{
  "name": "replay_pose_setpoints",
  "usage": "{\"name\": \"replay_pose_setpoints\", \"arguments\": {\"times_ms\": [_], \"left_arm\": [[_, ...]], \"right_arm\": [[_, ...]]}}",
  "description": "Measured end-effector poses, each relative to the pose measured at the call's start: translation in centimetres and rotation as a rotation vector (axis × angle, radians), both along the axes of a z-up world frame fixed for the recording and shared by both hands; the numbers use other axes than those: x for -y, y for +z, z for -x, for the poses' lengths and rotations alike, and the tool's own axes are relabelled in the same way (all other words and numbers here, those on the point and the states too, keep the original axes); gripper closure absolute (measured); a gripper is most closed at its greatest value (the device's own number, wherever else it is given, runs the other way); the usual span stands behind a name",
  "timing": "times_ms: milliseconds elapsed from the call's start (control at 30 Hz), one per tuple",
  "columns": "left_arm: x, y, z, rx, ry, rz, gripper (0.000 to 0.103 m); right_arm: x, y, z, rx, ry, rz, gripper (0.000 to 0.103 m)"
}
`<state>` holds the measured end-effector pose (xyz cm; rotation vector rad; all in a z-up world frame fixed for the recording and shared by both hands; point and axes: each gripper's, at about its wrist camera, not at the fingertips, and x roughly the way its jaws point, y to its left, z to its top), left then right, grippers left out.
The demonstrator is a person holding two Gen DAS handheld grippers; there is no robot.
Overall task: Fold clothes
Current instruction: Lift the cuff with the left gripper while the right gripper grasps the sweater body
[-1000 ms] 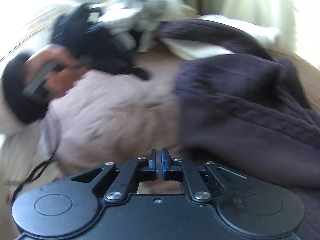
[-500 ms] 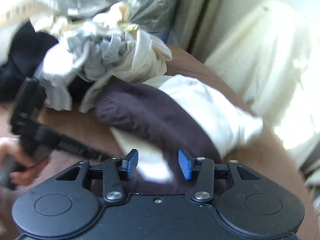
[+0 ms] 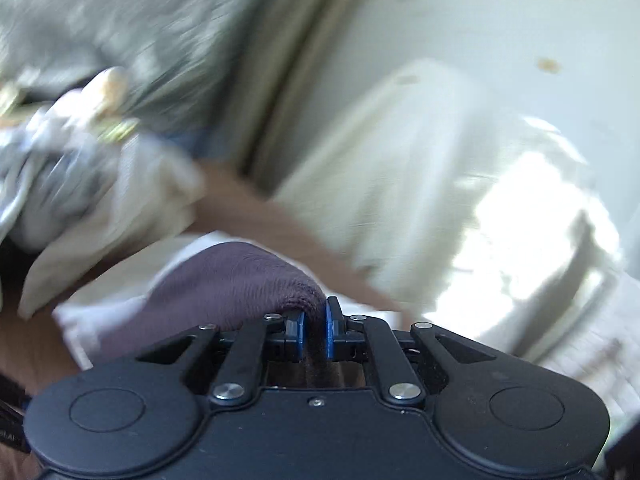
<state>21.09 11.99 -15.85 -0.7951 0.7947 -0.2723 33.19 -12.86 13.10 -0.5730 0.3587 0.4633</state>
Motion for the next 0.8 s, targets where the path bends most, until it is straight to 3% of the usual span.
{"name": "replay_pose_setpoints", "arguments": {"times_ms": [133,400,500,567,667,733,800], "left_arm": [[0.9,0.6,0.3,0.001,-0.008,-0.065,0.068],[2.5,2.7,0.6,0.010,-0.031,-0.024,0.059],[3.1,3.4,0.6,0.011,-0.039,0.001,0.047],[3.6,3.5,0.4,0.002,-0.040,-0.043,0.041],[4.2,3.1,0.0,-0.021,-0.039,-0.110,0.040],[4.5,2.5,-0.3,-0.033,-0.030,-0.092,0.040],[5.0,2.1,-0.3,-0.020,-0.027,-0.089,0.044]], "right_arm": [[8.0,4.0,2.7,0.098,-0.190,0.000,0.093],[25.2,0.7,7.3,0.087,-0.706,-0.073,0.093],[27.8,-3.3,7.8,-0.032,-0.790,-0.056,0.093],[28.6,-6.8,7.4,-0.156,-0.831,-0.017,0.094],[29.4,-12.0,7.3,-0.320,-0.913,0.072,0.094],[29.7,-13.2,7.9,-0.365,-0.919,0.074,0.093],[28.6,-11.9,8.8,-0.351,-0.817,-0.007,0.084]]}}
